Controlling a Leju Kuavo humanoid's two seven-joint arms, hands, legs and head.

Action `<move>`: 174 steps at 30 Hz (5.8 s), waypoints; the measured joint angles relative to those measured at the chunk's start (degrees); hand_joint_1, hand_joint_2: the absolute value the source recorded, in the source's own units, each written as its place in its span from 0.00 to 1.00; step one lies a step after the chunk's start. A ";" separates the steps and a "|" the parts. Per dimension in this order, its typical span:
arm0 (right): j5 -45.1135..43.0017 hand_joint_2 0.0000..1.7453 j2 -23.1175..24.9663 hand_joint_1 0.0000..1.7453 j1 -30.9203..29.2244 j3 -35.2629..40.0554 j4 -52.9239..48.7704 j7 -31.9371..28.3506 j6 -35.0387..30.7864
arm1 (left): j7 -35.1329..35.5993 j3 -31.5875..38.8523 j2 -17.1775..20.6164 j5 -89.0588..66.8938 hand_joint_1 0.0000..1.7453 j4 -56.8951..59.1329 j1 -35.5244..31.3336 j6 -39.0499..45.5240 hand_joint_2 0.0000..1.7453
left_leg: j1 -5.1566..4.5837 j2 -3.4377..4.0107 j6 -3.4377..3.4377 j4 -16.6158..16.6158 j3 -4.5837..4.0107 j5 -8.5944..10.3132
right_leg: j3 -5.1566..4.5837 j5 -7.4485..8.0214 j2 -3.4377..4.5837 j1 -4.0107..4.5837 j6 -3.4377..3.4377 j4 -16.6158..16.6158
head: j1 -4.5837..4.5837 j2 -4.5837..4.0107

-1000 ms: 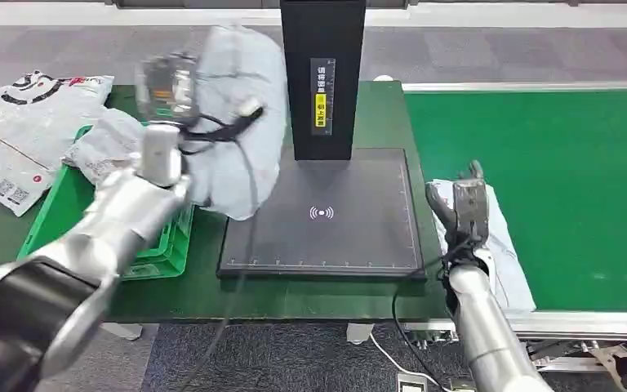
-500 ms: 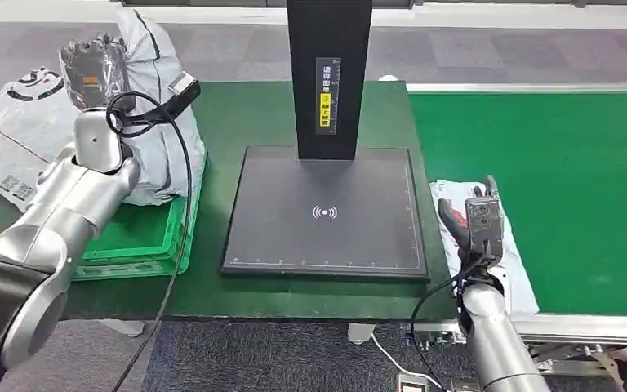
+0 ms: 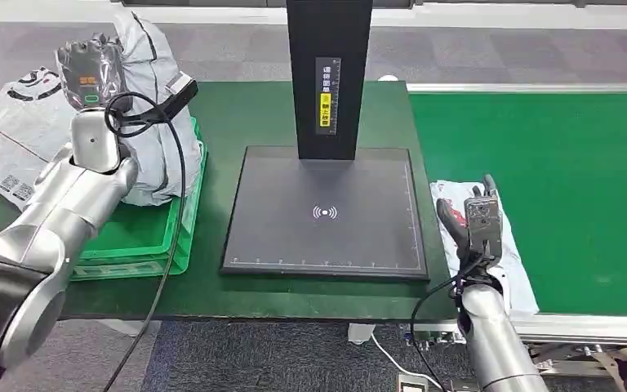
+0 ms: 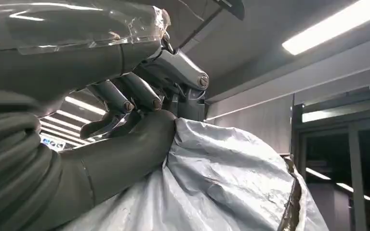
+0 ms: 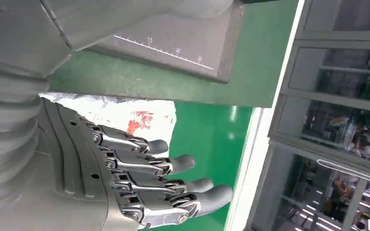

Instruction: Moved the parcel from conveyor to table for the left to box.

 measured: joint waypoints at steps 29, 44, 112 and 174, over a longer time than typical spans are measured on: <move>0.33 1.00 0.00 0.00 0.18 0.00 -0.37 0.09 0.00 | -0.02 0.33 -0.02 -0.42 1.00 0.02 0.00 0.00 1.00 | 0.00 0.00 0.00 0.00 0.00 0.00 | 0.00 0.00 0.00 0.00 0.00 0.00 | 0.00 0.00; 0.31 1.00 0.00 0.00 0.17 0.00 -0.37 0.15 0.21 | 0.51 0.44 0.08 -0.64 0.00 0.02 -0.01 -0.55 1.00 | 0.00 -0.02 0.00 -0.01 -0.07 0.00 | 0.05 0.00 -0.02 0.00 0.00 0.02 | 0.00 -0.02; 4.90 1.00 -0.68 0.00 -3.51 -0.70 5.31 -1.14 -1.03 | -42.31 0.17 -22.71 56.19 0.00 -6.40 9.81 -12.76 1.00 | -0.24 -0.11 0.57 0.19 -0.09 0.00 | 0.12 0.11 -0.18 -0.37 0.46 -0.03 | -0.17 0.00; 46.88 1.00 -4.63 0.00 -2.25 -9.11 17.82 32.07 -3.55 | -38.79 3.30 -25.83 79.47 0.00 4.28 17.75 -52.87 1.00 | -0.27 -0.19 0.66 0.21 -0.15 -0.04 | 0.07 0.10 -0.24 -0.43 0.51 -0.05 | -0.17 0.00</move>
